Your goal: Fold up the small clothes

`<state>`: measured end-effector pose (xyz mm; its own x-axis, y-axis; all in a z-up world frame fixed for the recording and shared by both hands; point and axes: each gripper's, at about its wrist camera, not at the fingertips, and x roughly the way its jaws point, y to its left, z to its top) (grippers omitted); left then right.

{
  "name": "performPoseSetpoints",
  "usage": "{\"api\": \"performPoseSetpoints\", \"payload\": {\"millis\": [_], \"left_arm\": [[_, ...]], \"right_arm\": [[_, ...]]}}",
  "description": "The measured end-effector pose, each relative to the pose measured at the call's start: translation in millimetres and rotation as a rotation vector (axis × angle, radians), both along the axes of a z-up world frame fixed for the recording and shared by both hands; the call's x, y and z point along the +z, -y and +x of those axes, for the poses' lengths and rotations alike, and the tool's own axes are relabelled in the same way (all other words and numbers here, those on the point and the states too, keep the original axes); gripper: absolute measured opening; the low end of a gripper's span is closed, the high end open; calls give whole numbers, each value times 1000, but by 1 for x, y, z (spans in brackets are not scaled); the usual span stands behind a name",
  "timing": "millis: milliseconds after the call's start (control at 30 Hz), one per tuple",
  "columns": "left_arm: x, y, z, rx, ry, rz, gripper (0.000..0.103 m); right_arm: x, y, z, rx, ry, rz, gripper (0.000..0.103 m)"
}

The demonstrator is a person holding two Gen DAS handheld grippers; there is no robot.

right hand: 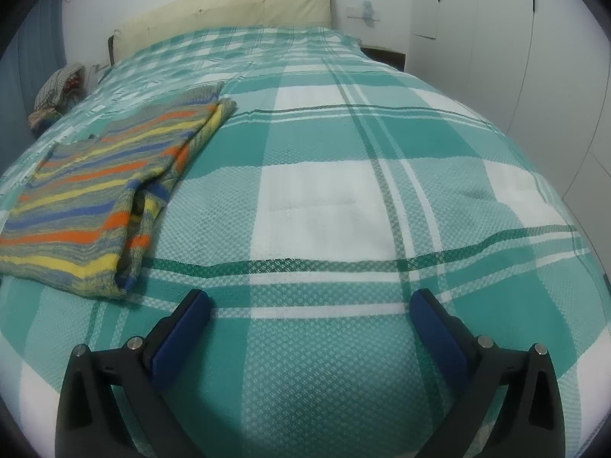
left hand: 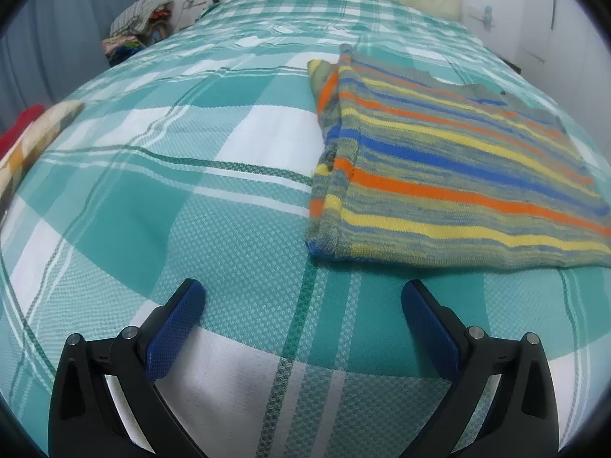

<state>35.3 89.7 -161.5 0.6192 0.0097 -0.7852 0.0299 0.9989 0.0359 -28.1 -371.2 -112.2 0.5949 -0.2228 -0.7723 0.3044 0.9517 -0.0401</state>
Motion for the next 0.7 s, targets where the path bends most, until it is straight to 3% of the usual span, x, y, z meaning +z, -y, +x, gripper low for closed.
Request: {"api": "performPoseSetpoints", "payload": {"millis": [533, 700], "left_arm": [[1, 3, 1, 2, 7, 30, 103], [11, 14, -10, 2, 79, 114, 103]], "right_arm": [[1, -2, 2, -1, 2, -6, 103], [1, -2, 1, -1, 2, -7, 103]]}}
